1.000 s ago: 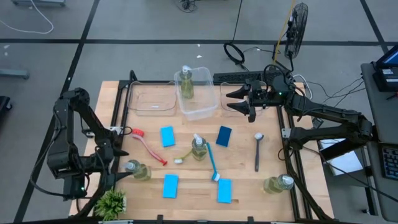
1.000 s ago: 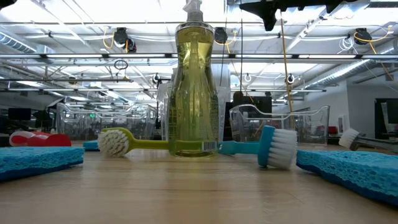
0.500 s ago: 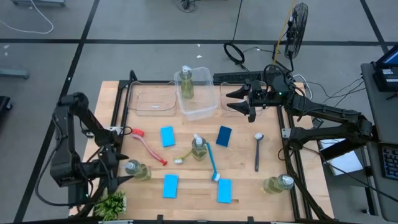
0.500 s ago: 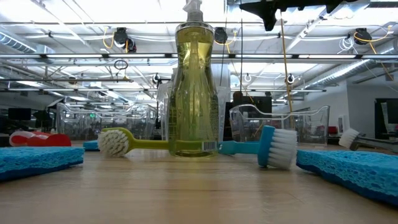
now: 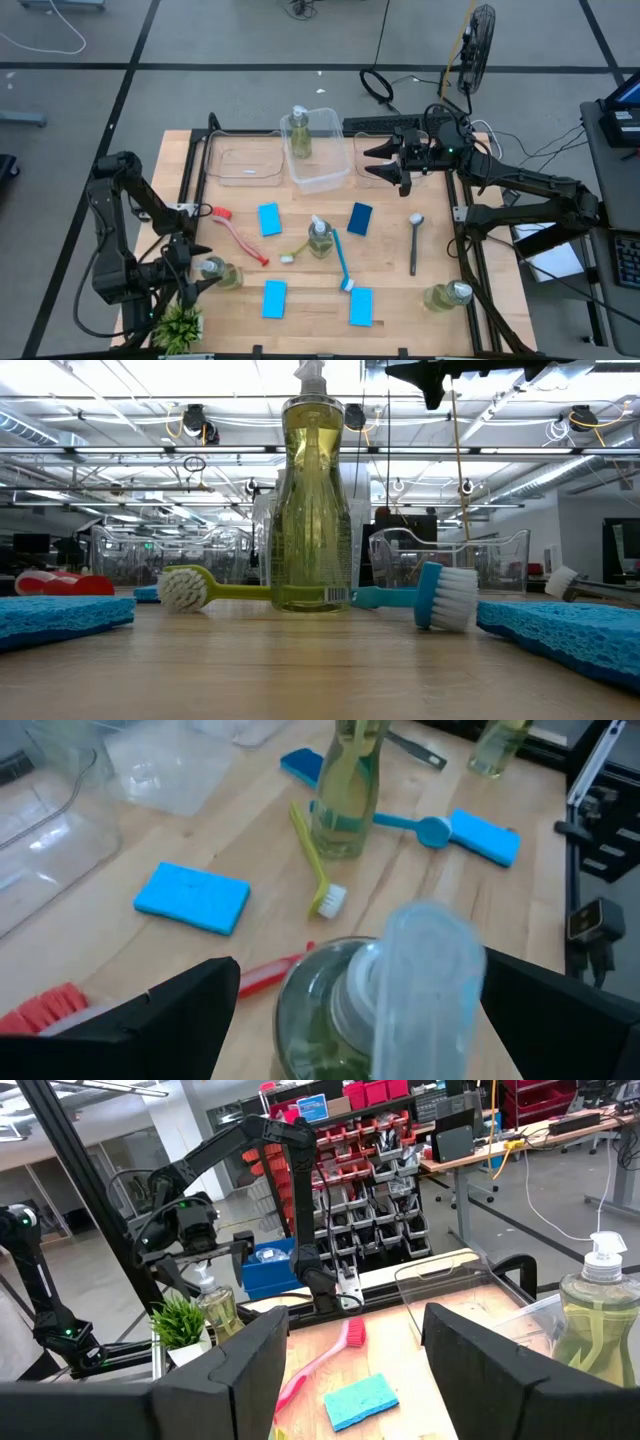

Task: Pick & Place Kitchen Sink Supplies
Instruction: Put the green soap dispenser into the transparent white bin

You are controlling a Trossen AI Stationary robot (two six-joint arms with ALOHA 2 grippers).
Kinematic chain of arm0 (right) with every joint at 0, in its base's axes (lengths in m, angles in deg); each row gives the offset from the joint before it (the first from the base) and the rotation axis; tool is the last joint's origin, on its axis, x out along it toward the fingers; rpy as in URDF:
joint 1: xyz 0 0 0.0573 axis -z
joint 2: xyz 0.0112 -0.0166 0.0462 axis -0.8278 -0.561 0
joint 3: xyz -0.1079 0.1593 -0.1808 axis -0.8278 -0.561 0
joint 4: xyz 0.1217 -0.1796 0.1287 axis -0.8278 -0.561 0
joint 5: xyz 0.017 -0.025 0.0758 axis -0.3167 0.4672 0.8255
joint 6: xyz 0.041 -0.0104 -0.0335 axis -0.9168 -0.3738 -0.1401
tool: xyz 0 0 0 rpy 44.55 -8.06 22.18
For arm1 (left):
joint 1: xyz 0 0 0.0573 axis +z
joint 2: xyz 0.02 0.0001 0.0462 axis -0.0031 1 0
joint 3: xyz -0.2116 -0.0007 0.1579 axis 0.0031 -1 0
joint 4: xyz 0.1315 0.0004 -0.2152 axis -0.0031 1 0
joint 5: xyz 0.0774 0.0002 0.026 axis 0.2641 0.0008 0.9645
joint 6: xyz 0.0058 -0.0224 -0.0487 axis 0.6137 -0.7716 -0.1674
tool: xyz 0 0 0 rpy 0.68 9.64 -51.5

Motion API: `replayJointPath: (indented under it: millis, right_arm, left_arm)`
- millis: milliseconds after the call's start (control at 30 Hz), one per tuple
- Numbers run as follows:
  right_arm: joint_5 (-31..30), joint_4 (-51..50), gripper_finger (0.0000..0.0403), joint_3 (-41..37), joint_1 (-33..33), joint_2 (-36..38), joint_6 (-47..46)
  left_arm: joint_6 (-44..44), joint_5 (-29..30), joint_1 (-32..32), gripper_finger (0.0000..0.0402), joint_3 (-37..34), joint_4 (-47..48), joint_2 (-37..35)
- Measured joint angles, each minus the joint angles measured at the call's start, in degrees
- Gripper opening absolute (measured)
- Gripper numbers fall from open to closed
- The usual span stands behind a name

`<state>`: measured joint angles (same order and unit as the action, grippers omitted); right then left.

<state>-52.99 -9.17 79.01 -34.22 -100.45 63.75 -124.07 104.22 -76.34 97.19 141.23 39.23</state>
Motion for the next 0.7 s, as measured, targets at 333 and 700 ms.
replayJointPath:
  millis: [333,700]
  right_arm:
    - [0.0,0.0,0.0220,0.0,0.0,0.0,0.0]
    - [0.0,0.0,0.0219,0.0,0.0,0.0,0.0]
  left_arm:
    - [-3.9,3.9,0.0,0.0399,-3.4,-0.5,0.0]
    - [-6.6,3.0,0.0,0.0399,-4.2,-0.7,0.0]
